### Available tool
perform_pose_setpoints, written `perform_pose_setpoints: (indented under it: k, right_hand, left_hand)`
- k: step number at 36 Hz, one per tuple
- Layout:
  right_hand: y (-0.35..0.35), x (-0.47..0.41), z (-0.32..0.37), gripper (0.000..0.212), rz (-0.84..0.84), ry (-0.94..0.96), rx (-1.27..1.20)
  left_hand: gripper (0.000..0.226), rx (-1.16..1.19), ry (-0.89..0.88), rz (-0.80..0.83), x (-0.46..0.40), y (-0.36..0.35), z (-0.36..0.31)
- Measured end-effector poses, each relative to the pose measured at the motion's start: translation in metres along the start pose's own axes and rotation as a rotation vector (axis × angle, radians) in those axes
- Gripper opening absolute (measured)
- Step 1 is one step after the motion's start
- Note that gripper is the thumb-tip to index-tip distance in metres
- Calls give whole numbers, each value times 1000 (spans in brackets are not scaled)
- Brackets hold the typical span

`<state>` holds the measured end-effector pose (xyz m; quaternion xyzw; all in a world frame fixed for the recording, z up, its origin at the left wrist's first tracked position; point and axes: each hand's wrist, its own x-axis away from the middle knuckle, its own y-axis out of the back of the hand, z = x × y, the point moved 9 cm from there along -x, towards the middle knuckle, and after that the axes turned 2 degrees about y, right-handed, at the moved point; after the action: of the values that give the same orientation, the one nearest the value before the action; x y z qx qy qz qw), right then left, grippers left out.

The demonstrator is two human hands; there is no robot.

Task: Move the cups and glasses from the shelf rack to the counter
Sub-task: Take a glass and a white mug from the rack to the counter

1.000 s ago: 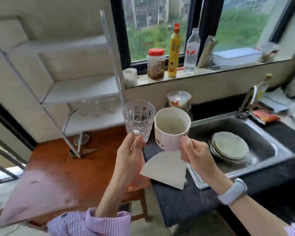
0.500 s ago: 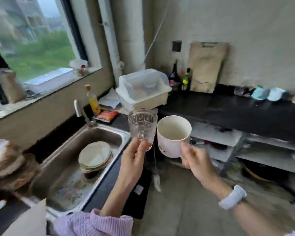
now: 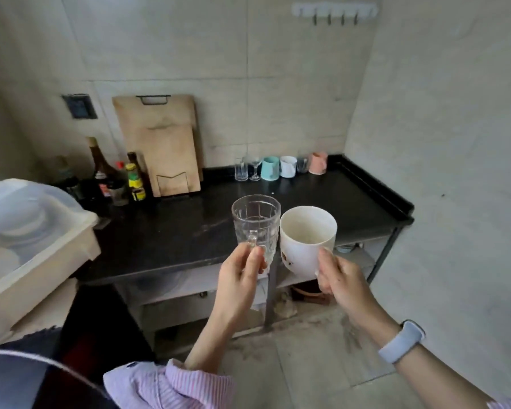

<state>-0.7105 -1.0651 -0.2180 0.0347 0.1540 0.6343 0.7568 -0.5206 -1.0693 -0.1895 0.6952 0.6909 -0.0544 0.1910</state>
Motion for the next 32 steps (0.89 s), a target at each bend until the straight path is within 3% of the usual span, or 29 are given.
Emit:
perform_pose_setpoints:
  k: [11, 20, 32]
  right_hand:
    - [21, -156, -27, 51, -108, -34, 22]
    - [28, -270, -104, 55, -84, -174, -46]
    - [6, -445, -226, 46, 113, -332, -35]
  left_hand:
    - [31, 0, 28, 133, -173, -57, 59]
    - [32, -2, 122, 148, -266, -111, 133]
    - [19, -111, 409, -54, -395, -168, 264]
